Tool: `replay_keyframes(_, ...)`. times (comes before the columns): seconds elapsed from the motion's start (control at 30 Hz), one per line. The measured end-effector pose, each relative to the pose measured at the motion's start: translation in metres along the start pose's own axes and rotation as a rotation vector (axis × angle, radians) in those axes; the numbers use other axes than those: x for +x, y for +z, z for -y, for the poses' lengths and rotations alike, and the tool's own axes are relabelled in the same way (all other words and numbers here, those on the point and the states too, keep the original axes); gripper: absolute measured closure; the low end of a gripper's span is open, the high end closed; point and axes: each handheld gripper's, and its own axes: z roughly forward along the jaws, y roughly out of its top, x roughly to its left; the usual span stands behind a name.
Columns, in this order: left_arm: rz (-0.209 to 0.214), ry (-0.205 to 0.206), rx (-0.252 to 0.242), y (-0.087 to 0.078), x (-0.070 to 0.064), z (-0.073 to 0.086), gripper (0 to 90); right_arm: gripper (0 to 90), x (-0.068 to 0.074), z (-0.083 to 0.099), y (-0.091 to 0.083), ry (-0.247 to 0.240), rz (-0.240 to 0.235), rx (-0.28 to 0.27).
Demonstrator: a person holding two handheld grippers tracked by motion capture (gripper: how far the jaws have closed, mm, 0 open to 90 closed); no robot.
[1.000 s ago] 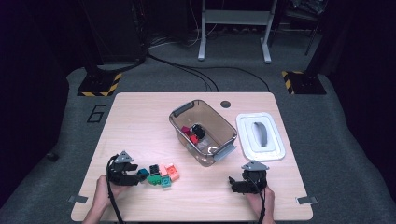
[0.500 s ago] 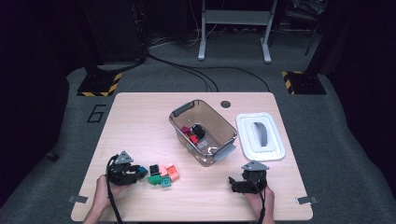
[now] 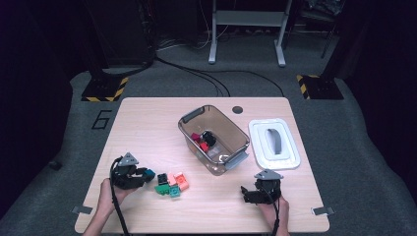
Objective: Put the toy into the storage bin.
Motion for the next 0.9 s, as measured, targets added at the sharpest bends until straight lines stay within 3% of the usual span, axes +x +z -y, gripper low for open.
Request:
replay_keyframes(0.3,0.019,-0.014,-0.013,-0.001,0.005,-0.021,59.3,6.4,0.000,0.000,0.000,0.000,0.000,0.001)
replay_keyframes(0.37,0.028,-0.022,-0.036,-0.004,0.005,-0.030,59.3,6.3,0.000,0.000,0.000,0.000,0.000,0.001)
replay_keyframes(0.67,0.019,0.028,-0.067,-0.013,0.006,-0.068,59.3,5.8,0.000,-0.001,0.001,-0.007,0.003,0.000)
replay_keyframes(0.9,0.029,0.031,-0.073,-0.013,0.007,-0.091,59.3,5.9,-0.001,-0.001,0.001,-0.009,0.004,0.000)
